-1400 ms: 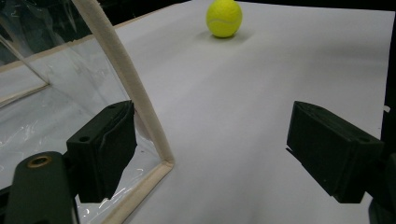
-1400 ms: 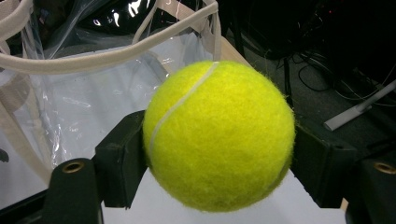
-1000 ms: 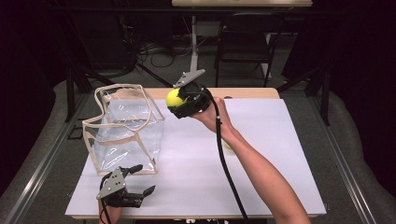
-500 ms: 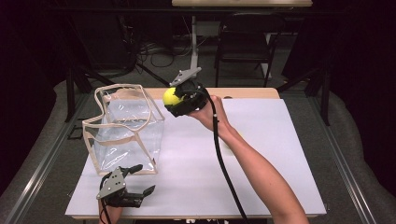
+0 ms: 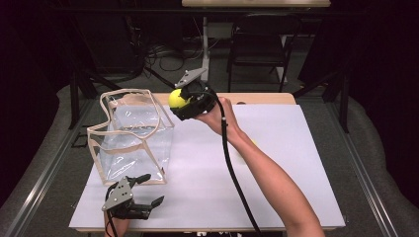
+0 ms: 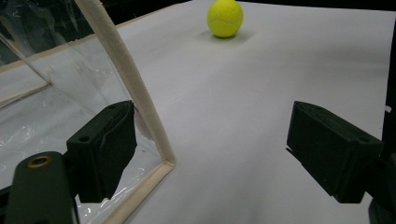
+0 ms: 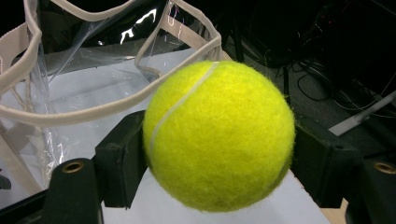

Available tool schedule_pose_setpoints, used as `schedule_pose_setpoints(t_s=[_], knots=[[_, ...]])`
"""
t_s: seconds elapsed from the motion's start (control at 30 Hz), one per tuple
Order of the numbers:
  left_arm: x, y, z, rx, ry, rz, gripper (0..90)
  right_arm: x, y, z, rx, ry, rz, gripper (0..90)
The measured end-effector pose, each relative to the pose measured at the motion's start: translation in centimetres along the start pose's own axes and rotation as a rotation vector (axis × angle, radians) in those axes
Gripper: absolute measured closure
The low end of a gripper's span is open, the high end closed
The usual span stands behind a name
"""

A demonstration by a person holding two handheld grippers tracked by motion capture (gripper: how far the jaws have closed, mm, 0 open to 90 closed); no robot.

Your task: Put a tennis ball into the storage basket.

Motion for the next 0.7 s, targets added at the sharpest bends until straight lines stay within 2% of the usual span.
schedule_pose_setpoints(t_s=[0.7], knots=[[0.0, 0.0, 0.0, -0.001, -0.002, -0.002, 15.8, 1.8, 0.4, -0.5, 0.002, -0.009, -0.011, 26.1]])
Point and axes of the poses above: each handheld gripper's, and its own axes: y roughly forward along the jaws, x roughly out of its top, z roughly to its left, the point moved 4 cm from there along y, roughly forward along the jaws, and after that the axes turned 15 degrees about -y, right-handed, at the moved point
